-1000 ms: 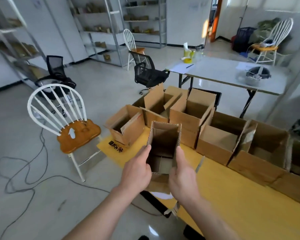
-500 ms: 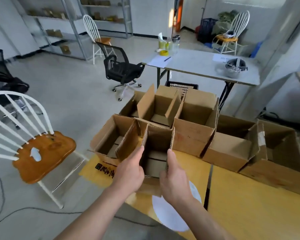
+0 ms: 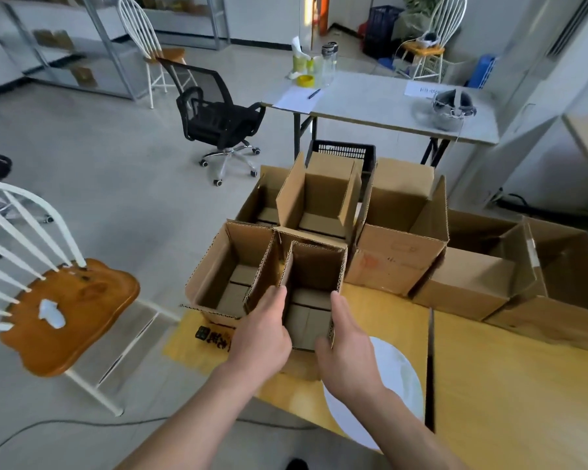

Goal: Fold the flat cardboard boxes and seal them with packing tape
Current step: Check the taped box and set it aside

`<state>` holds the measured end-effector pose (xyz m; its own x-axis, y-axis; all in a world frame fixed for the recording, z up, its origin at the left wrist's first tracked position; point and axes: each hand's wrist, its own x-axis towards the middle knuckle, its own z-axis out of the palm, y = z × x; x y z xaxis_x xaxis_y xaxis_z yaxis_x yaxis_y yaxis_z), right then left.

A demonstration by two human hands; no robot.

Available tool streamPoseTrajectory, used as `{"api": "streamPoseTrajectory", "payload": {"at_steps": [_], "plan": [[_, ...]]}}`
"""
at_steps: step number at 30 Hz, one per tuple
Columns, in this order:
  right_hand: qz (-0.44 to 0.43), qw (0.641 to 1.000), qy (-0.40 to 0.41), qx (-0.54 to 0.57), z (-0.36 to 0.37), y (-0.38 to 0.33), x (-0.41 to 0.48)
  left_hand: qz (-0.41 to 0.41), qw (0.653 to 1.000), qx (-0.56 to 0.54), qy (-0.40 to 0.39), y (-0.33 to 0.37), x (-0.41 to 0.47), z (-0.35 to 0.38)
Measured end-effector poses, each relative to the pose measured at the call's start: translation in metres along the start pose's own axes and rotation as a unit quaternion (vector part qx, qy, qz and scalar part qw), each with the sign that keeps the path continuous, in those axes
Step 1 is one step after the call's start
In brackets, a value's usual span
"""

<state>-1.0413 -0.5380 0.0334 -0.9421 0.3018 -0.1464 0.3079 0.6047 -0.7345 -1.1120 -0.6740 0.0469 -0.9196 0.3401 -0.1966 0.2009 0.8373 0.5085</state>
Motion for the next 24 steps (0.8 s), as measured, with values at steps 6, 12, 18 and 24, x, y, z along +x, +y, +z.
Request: {"api": "streamPoseTrajectory", "payload": {"at_steps": [6, 12, 18, 24], "plan": [[0.004, 1.0, 0.006, -0.003, 0.004, -0.008, 0.0, -0.021, 0.998, 0.065, -0.011, 0.007, 0.004, -0.01], [-0.003, 0.999, 0.018, -0.027, -0.004, -0.005, -0.004, 0.046, 0.988, 0.142, 0.024, 0.014, 0.0, -0.011], [-0.013, 0.994, 0.043, -0.098, -0.033, -0.002, -0.015, 0.103, 0.977, 0.179, 0.052, 0.036, -0.008, -0.009], [-0.021, 0.977, 0.066, -0.202, -0.084, 0.018, -0.047, 0.153, 0.97, 0.184, 0.048, 0.081, -0.027, 0.005]]}}
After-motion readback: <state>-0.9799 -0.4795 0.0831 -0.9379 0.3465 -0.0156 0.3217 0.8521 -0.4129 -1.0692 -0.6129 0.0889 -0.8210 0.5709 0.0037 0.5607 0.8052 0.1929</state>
